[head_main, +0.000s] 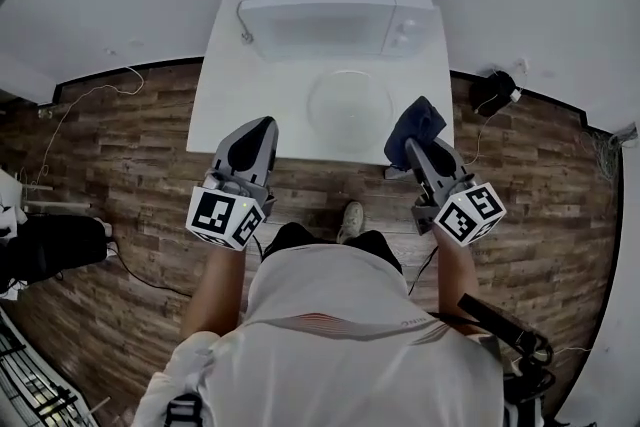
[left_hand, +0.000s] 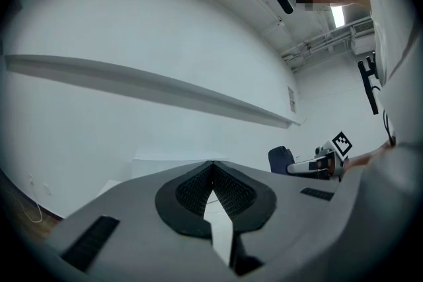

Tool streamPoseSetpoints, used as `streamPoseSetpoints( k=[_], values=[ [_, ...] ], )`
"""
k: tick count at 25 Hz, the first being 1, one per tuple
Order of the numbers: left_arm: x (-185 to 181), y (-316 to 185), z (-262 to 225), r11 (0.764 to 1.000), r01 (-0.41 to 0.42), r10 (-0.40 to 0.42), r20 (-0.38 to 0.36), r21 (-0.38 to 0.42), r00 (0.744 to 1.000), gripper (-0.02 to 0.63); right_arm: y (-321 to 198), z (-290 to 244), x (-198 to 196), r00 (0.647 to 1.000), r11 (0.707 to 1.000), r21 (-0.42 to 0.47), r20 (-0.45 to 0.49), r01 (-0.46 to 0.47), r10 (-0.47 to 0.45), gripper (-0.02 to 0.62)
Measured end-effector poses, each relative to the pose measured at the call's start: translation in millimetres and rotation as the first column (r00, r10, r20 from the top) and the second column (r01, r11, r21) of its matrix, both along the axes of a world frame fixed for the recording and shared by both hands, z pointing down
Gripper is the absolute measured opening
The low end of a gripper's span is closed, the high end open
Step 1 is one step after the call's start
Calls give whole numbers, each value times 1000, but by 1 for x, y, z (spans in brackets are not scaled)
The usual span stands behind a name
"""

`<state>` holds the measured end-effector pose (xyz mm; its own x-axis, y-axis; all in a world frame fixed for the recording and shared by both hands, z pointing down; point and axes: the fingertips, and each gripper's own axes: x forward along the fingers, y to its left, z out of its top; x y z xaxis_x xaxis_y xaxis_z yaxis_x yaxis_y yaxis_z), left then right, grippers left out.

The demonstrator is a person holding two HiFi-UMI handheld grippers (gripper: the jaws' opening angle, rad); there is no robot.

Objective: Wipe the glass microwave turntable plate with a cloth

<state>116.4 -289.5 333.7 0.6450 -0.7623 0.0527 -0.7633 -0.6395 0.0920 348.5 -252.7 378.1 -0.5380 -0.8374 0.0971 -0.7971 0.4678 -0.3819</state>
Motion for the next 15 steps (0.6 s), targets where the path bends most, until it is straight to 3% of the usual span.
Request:
streamPoseSetpoints(
  k=[6,15],
  values=[
    [1,-19,11,997,65,-64,26,-30,998,10,-36,23,-6,996,995,-64,43,80,-77,61],
    [-19,-54,28,998,63,-63,21,-30,998,11,-89,47,-56,988,974,-171,36,151,-147,61]
  ],
)
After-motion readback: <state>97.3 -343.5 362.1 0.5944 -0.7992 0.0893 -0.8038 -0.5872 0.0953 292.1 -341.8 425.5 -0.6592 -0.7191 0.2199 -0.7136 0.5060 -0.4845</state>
